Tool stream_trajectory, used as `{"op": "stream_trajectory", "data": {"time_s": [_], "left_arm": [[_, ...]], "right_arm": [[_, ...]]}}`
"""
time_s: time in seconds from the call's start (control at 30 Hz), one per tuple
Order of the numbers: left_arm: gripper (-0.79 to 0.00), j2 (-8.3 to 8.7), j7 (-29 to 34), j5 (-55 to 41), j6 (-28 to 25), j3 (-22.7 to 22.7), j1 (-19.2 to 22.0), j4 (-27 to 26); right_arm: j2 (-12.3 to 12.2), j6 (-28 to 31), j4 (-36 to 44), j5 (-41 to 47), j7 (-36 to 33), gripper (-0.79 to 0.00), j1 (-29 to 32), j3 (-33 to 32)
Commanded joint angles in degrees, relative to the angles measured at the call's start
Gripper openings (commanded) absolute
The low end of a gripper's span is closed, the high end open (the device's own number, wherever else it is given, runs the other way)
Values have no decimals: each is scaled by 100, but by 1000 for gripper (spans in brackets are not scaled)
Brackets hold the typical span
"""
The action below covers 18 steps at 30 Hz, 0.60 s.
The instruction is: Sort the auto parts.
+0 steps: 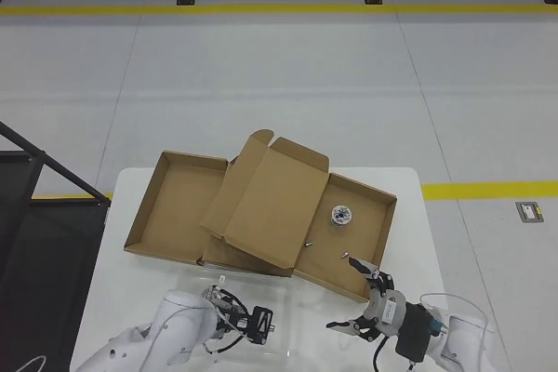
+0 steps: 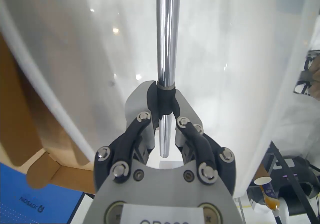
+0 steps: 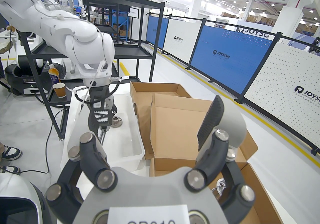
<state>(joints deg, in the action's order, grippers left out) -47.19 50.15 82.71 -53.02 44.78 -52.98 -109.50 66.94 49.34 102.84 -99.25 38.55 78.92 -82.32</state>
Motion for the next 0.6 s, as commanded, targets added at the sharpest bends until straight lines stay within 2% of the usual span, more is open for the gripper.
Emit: {"op": "stream_trajectory", "data": {"time_s": [0.0, 0.3, 0.43, 0.57], "left_arm": [[-785, 108, -40, -159, 48, 364, -256, -355], [-785, 530, -436, -527, 704, 2141, -1775, -1780], [-785, 631, -1034, -765, 1237, 3044, -2574, -2173], [-785, 683, -1810, -1012, 1634, 4067, -3394, -2331]], "right_arm": [[0, 0, 0, -2, 4, 0, 0, 0], [0, 0, 0, -2, 4, 0, 0, 0], [0, 0, 0, -2, 4, 0, 0, 0], [0, 0, 0, -2, 4, 0, 0, 0]]}}
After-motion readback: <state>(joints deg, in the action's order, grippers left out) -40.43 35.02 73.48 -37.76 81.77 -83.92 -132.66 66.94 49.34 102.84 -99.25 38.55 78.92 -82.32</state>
